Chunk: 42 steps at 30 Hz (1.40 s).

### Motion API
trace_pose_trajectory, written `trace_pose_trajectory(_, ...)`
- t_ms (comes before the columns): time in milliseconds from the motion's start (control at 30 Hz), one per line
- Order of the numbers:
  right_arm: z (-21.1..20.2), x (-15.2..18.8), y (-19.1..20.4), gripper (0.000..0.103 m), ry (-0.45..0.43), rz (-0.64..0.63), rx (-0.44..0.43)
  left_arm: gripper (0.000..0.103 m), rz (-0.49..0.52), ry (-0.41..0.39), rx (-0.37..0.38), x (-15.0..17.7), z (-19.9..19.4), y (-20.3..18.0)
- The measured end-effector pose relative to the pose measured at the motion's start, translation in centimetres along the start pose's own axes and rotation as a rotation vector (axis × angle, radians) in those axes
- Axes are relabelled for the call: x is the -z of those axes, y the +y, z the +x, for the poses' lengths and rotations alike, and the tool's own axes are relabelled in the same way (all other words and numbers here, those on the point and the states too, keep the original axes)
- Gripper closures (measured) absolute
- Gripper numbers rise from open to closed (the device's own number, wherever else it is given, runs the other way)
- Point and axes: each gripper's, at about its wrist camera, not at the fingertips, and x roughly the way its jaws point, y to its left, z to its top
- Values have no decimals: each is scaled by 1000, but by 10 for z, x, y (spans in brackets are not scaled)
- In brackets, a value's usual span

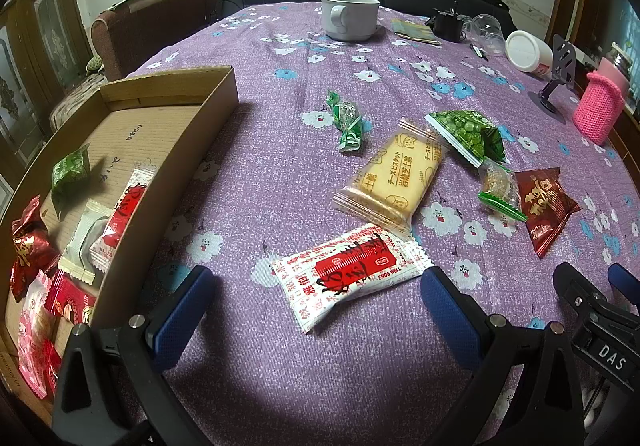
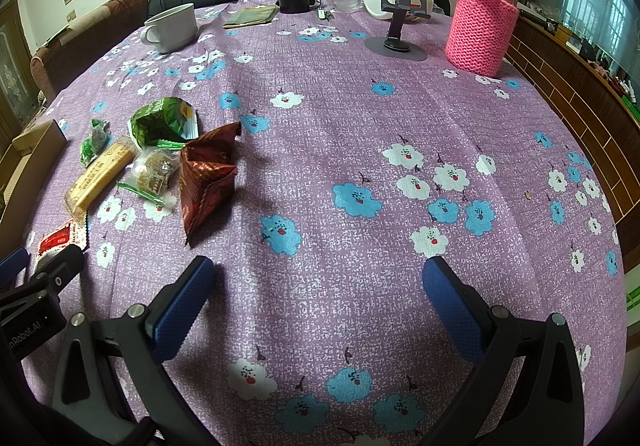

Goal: Organize snacks

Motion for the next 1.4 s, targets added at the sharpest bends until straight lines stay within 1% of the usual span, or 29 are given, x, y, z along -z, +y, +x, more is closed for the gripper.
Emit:
trace_pose_trajectory(467,1,-1,0,0,1,3,1,1,-19,4,-14,0,1,-1)
trace_pose_trajectory(600,1,-1,-1,0,3,1,-1,1,-19,22,-14,-5,3,-3)
trace_pose_trajectory(767,1,-2,0,0,26,-7,-13,1,-7,46,-6,-7,4,-4)
trace_pose_trajectory(1100,0,-2,1,0,26,-11,-14,1,-14,40,-13,-5,4,-5)
trace_pose_trajectory(1233,0,-2,0,0,25,-12,-13,1,17,44,16,-2,1,-6)
trace_pose_trajectory(1267,0,-2,1,0,25,-11,-13,3,33,44,29,-1,-1,-7)
trace_pose_trajectory(1333,0,-2,0,0,25,-12,-14,14,59,35,47,4,-8,-9)
trace_pose_trajectory(1367,0,-2,0,0,25,-13,-14,22,68,23,71,6,-14,-8)
trace_pose_trajectory(1400,0,-2,0,0,25,-12,-15,24,67,6,110,10,-23,-6)
